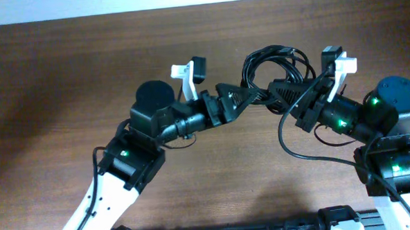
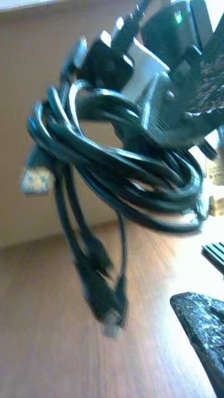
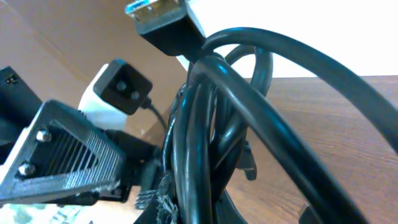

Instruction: Untangle cables

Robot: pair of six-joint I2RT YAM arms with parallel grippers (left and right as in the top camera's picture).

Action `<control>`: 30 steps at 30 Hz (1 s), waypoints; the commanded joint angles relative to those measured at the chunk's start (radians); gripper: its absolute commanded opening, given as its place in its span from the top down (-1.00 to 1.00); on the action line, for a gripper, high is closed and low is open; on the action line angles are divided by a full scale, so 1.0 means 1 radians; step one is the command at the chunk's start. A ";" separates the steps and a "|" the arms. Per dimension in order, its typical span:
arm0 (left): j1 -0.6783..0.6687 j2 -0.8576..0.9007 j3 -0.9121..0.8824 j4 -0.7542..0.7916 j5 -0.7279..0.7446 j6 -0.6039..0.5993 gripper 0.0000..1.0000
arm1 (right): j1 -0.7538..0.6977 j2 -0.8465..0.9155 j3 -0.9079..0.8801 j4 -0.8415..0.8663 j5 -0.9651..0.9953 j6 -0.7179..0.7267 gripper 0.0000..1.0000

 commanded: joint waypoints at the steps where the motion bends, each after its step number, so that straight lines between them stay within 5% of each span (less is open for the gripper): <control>1: -0.013 0.023 0.012 0.028 -0.026 -0.033 -0.87 | -0.005 -0.006 0.013 0.008 -0.040 0.006 0.92; 4: -0.013 0.039 0.012 0.028 -0.058 -0.052 -0.87 | -0.005 -0.006 0.013 0.008 -0.087 0.006 0.92; 9: -0.013 0.044 0.012 0.029 -0.085 -0.063 -0.35 | -0.005 -0.006 0.013 0.005 -0.122 0.006 0.92; 15: -0.013 0.044 0.012 0.044 -0.109 -0.066 -0.04 | -0.005 -0.006 0.013 -0.015 -0.150 0.006 0.92; 18: -0.013 0.045 0.012 0.080 -0.109 -0.066 0.27 | -0.005 -0.005 0.013 -0.019 -0.153 0.006 0.92; 21: -0.013 0.046 0.013 0.081 -0.116 -0.065 1.00 | -0.005 -0.005 0.013 -0.019 -0.161 0.006 0.92; 23: -0.013 0.046 0.012 0.080 -0.116 -0.056 1.00 | -0.005 0.002 0.013 -0.019 -0.161 0.005 0.92; 26: -0.013 0.046 0.012 0.073 -0.140 0.076 1.00 | -0.005 0.017 0.013 -0.029 -0.160 0.001 0.49; 30: -0.004 0.046 0.012 0.069 -0.167 0.431 1.00 | -0.005 0.033 0.013 -0.151 -0.130 -0.054 0.41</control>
